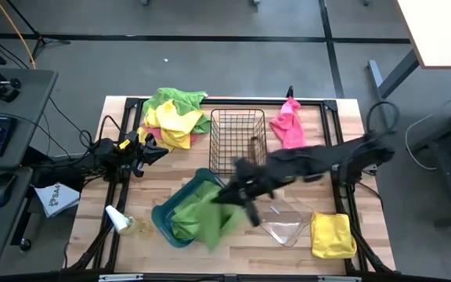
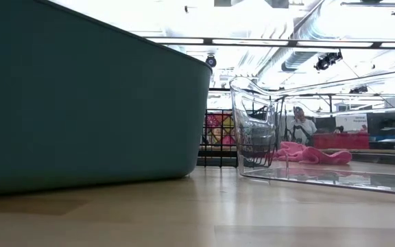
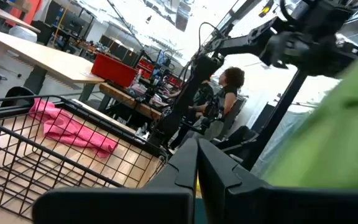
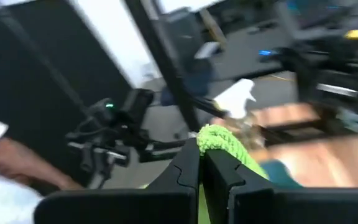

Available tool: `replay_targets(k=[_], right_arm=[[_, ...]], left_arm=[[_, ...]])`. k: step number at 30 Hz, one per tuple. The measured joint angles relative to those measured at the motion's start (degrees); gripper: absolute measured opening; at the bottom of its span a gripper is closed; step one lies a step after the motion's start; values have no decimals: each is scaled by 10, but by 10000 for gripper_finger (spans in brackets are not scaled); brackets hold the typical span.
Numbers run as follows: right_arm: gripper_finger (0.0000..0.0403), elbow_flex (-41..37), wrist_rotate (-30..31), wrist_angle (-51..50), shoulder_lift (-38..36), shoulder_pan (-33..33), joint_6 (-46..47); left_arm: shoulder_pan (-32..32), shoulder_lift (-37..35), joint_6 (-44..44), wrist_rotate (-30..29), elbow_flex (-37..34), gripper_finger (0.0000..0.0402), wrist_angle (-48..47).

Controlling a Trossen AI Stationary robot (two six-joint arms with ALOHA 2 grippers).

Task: Sort microfiber towel by color & place in baskets
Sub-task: Put the bottom green towel into the blue bin

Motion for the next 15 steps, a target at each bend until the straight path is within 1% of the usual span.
replay_targets(k=[4,7,9,12,13,15], right_arm=[[0,0,-82,86,57,-33,9],[0,0,-120,85,82,-50,25],[0,0,-137,63,93,-56,27],[0,0,-145,14,96,-60,17],[0,0,-138,-7,95,-60,10],[0,0,-104,-47,95,-61,-4]], left_arm=[[0,0,0,0,0,0,0],[0,0,0,0,0,0,0],[0,0,0,0,0,0,0],[0,0,0,0,0,0,0],[0,0,0,0,0,0,0],[0,0,0,0,0,0,0]])
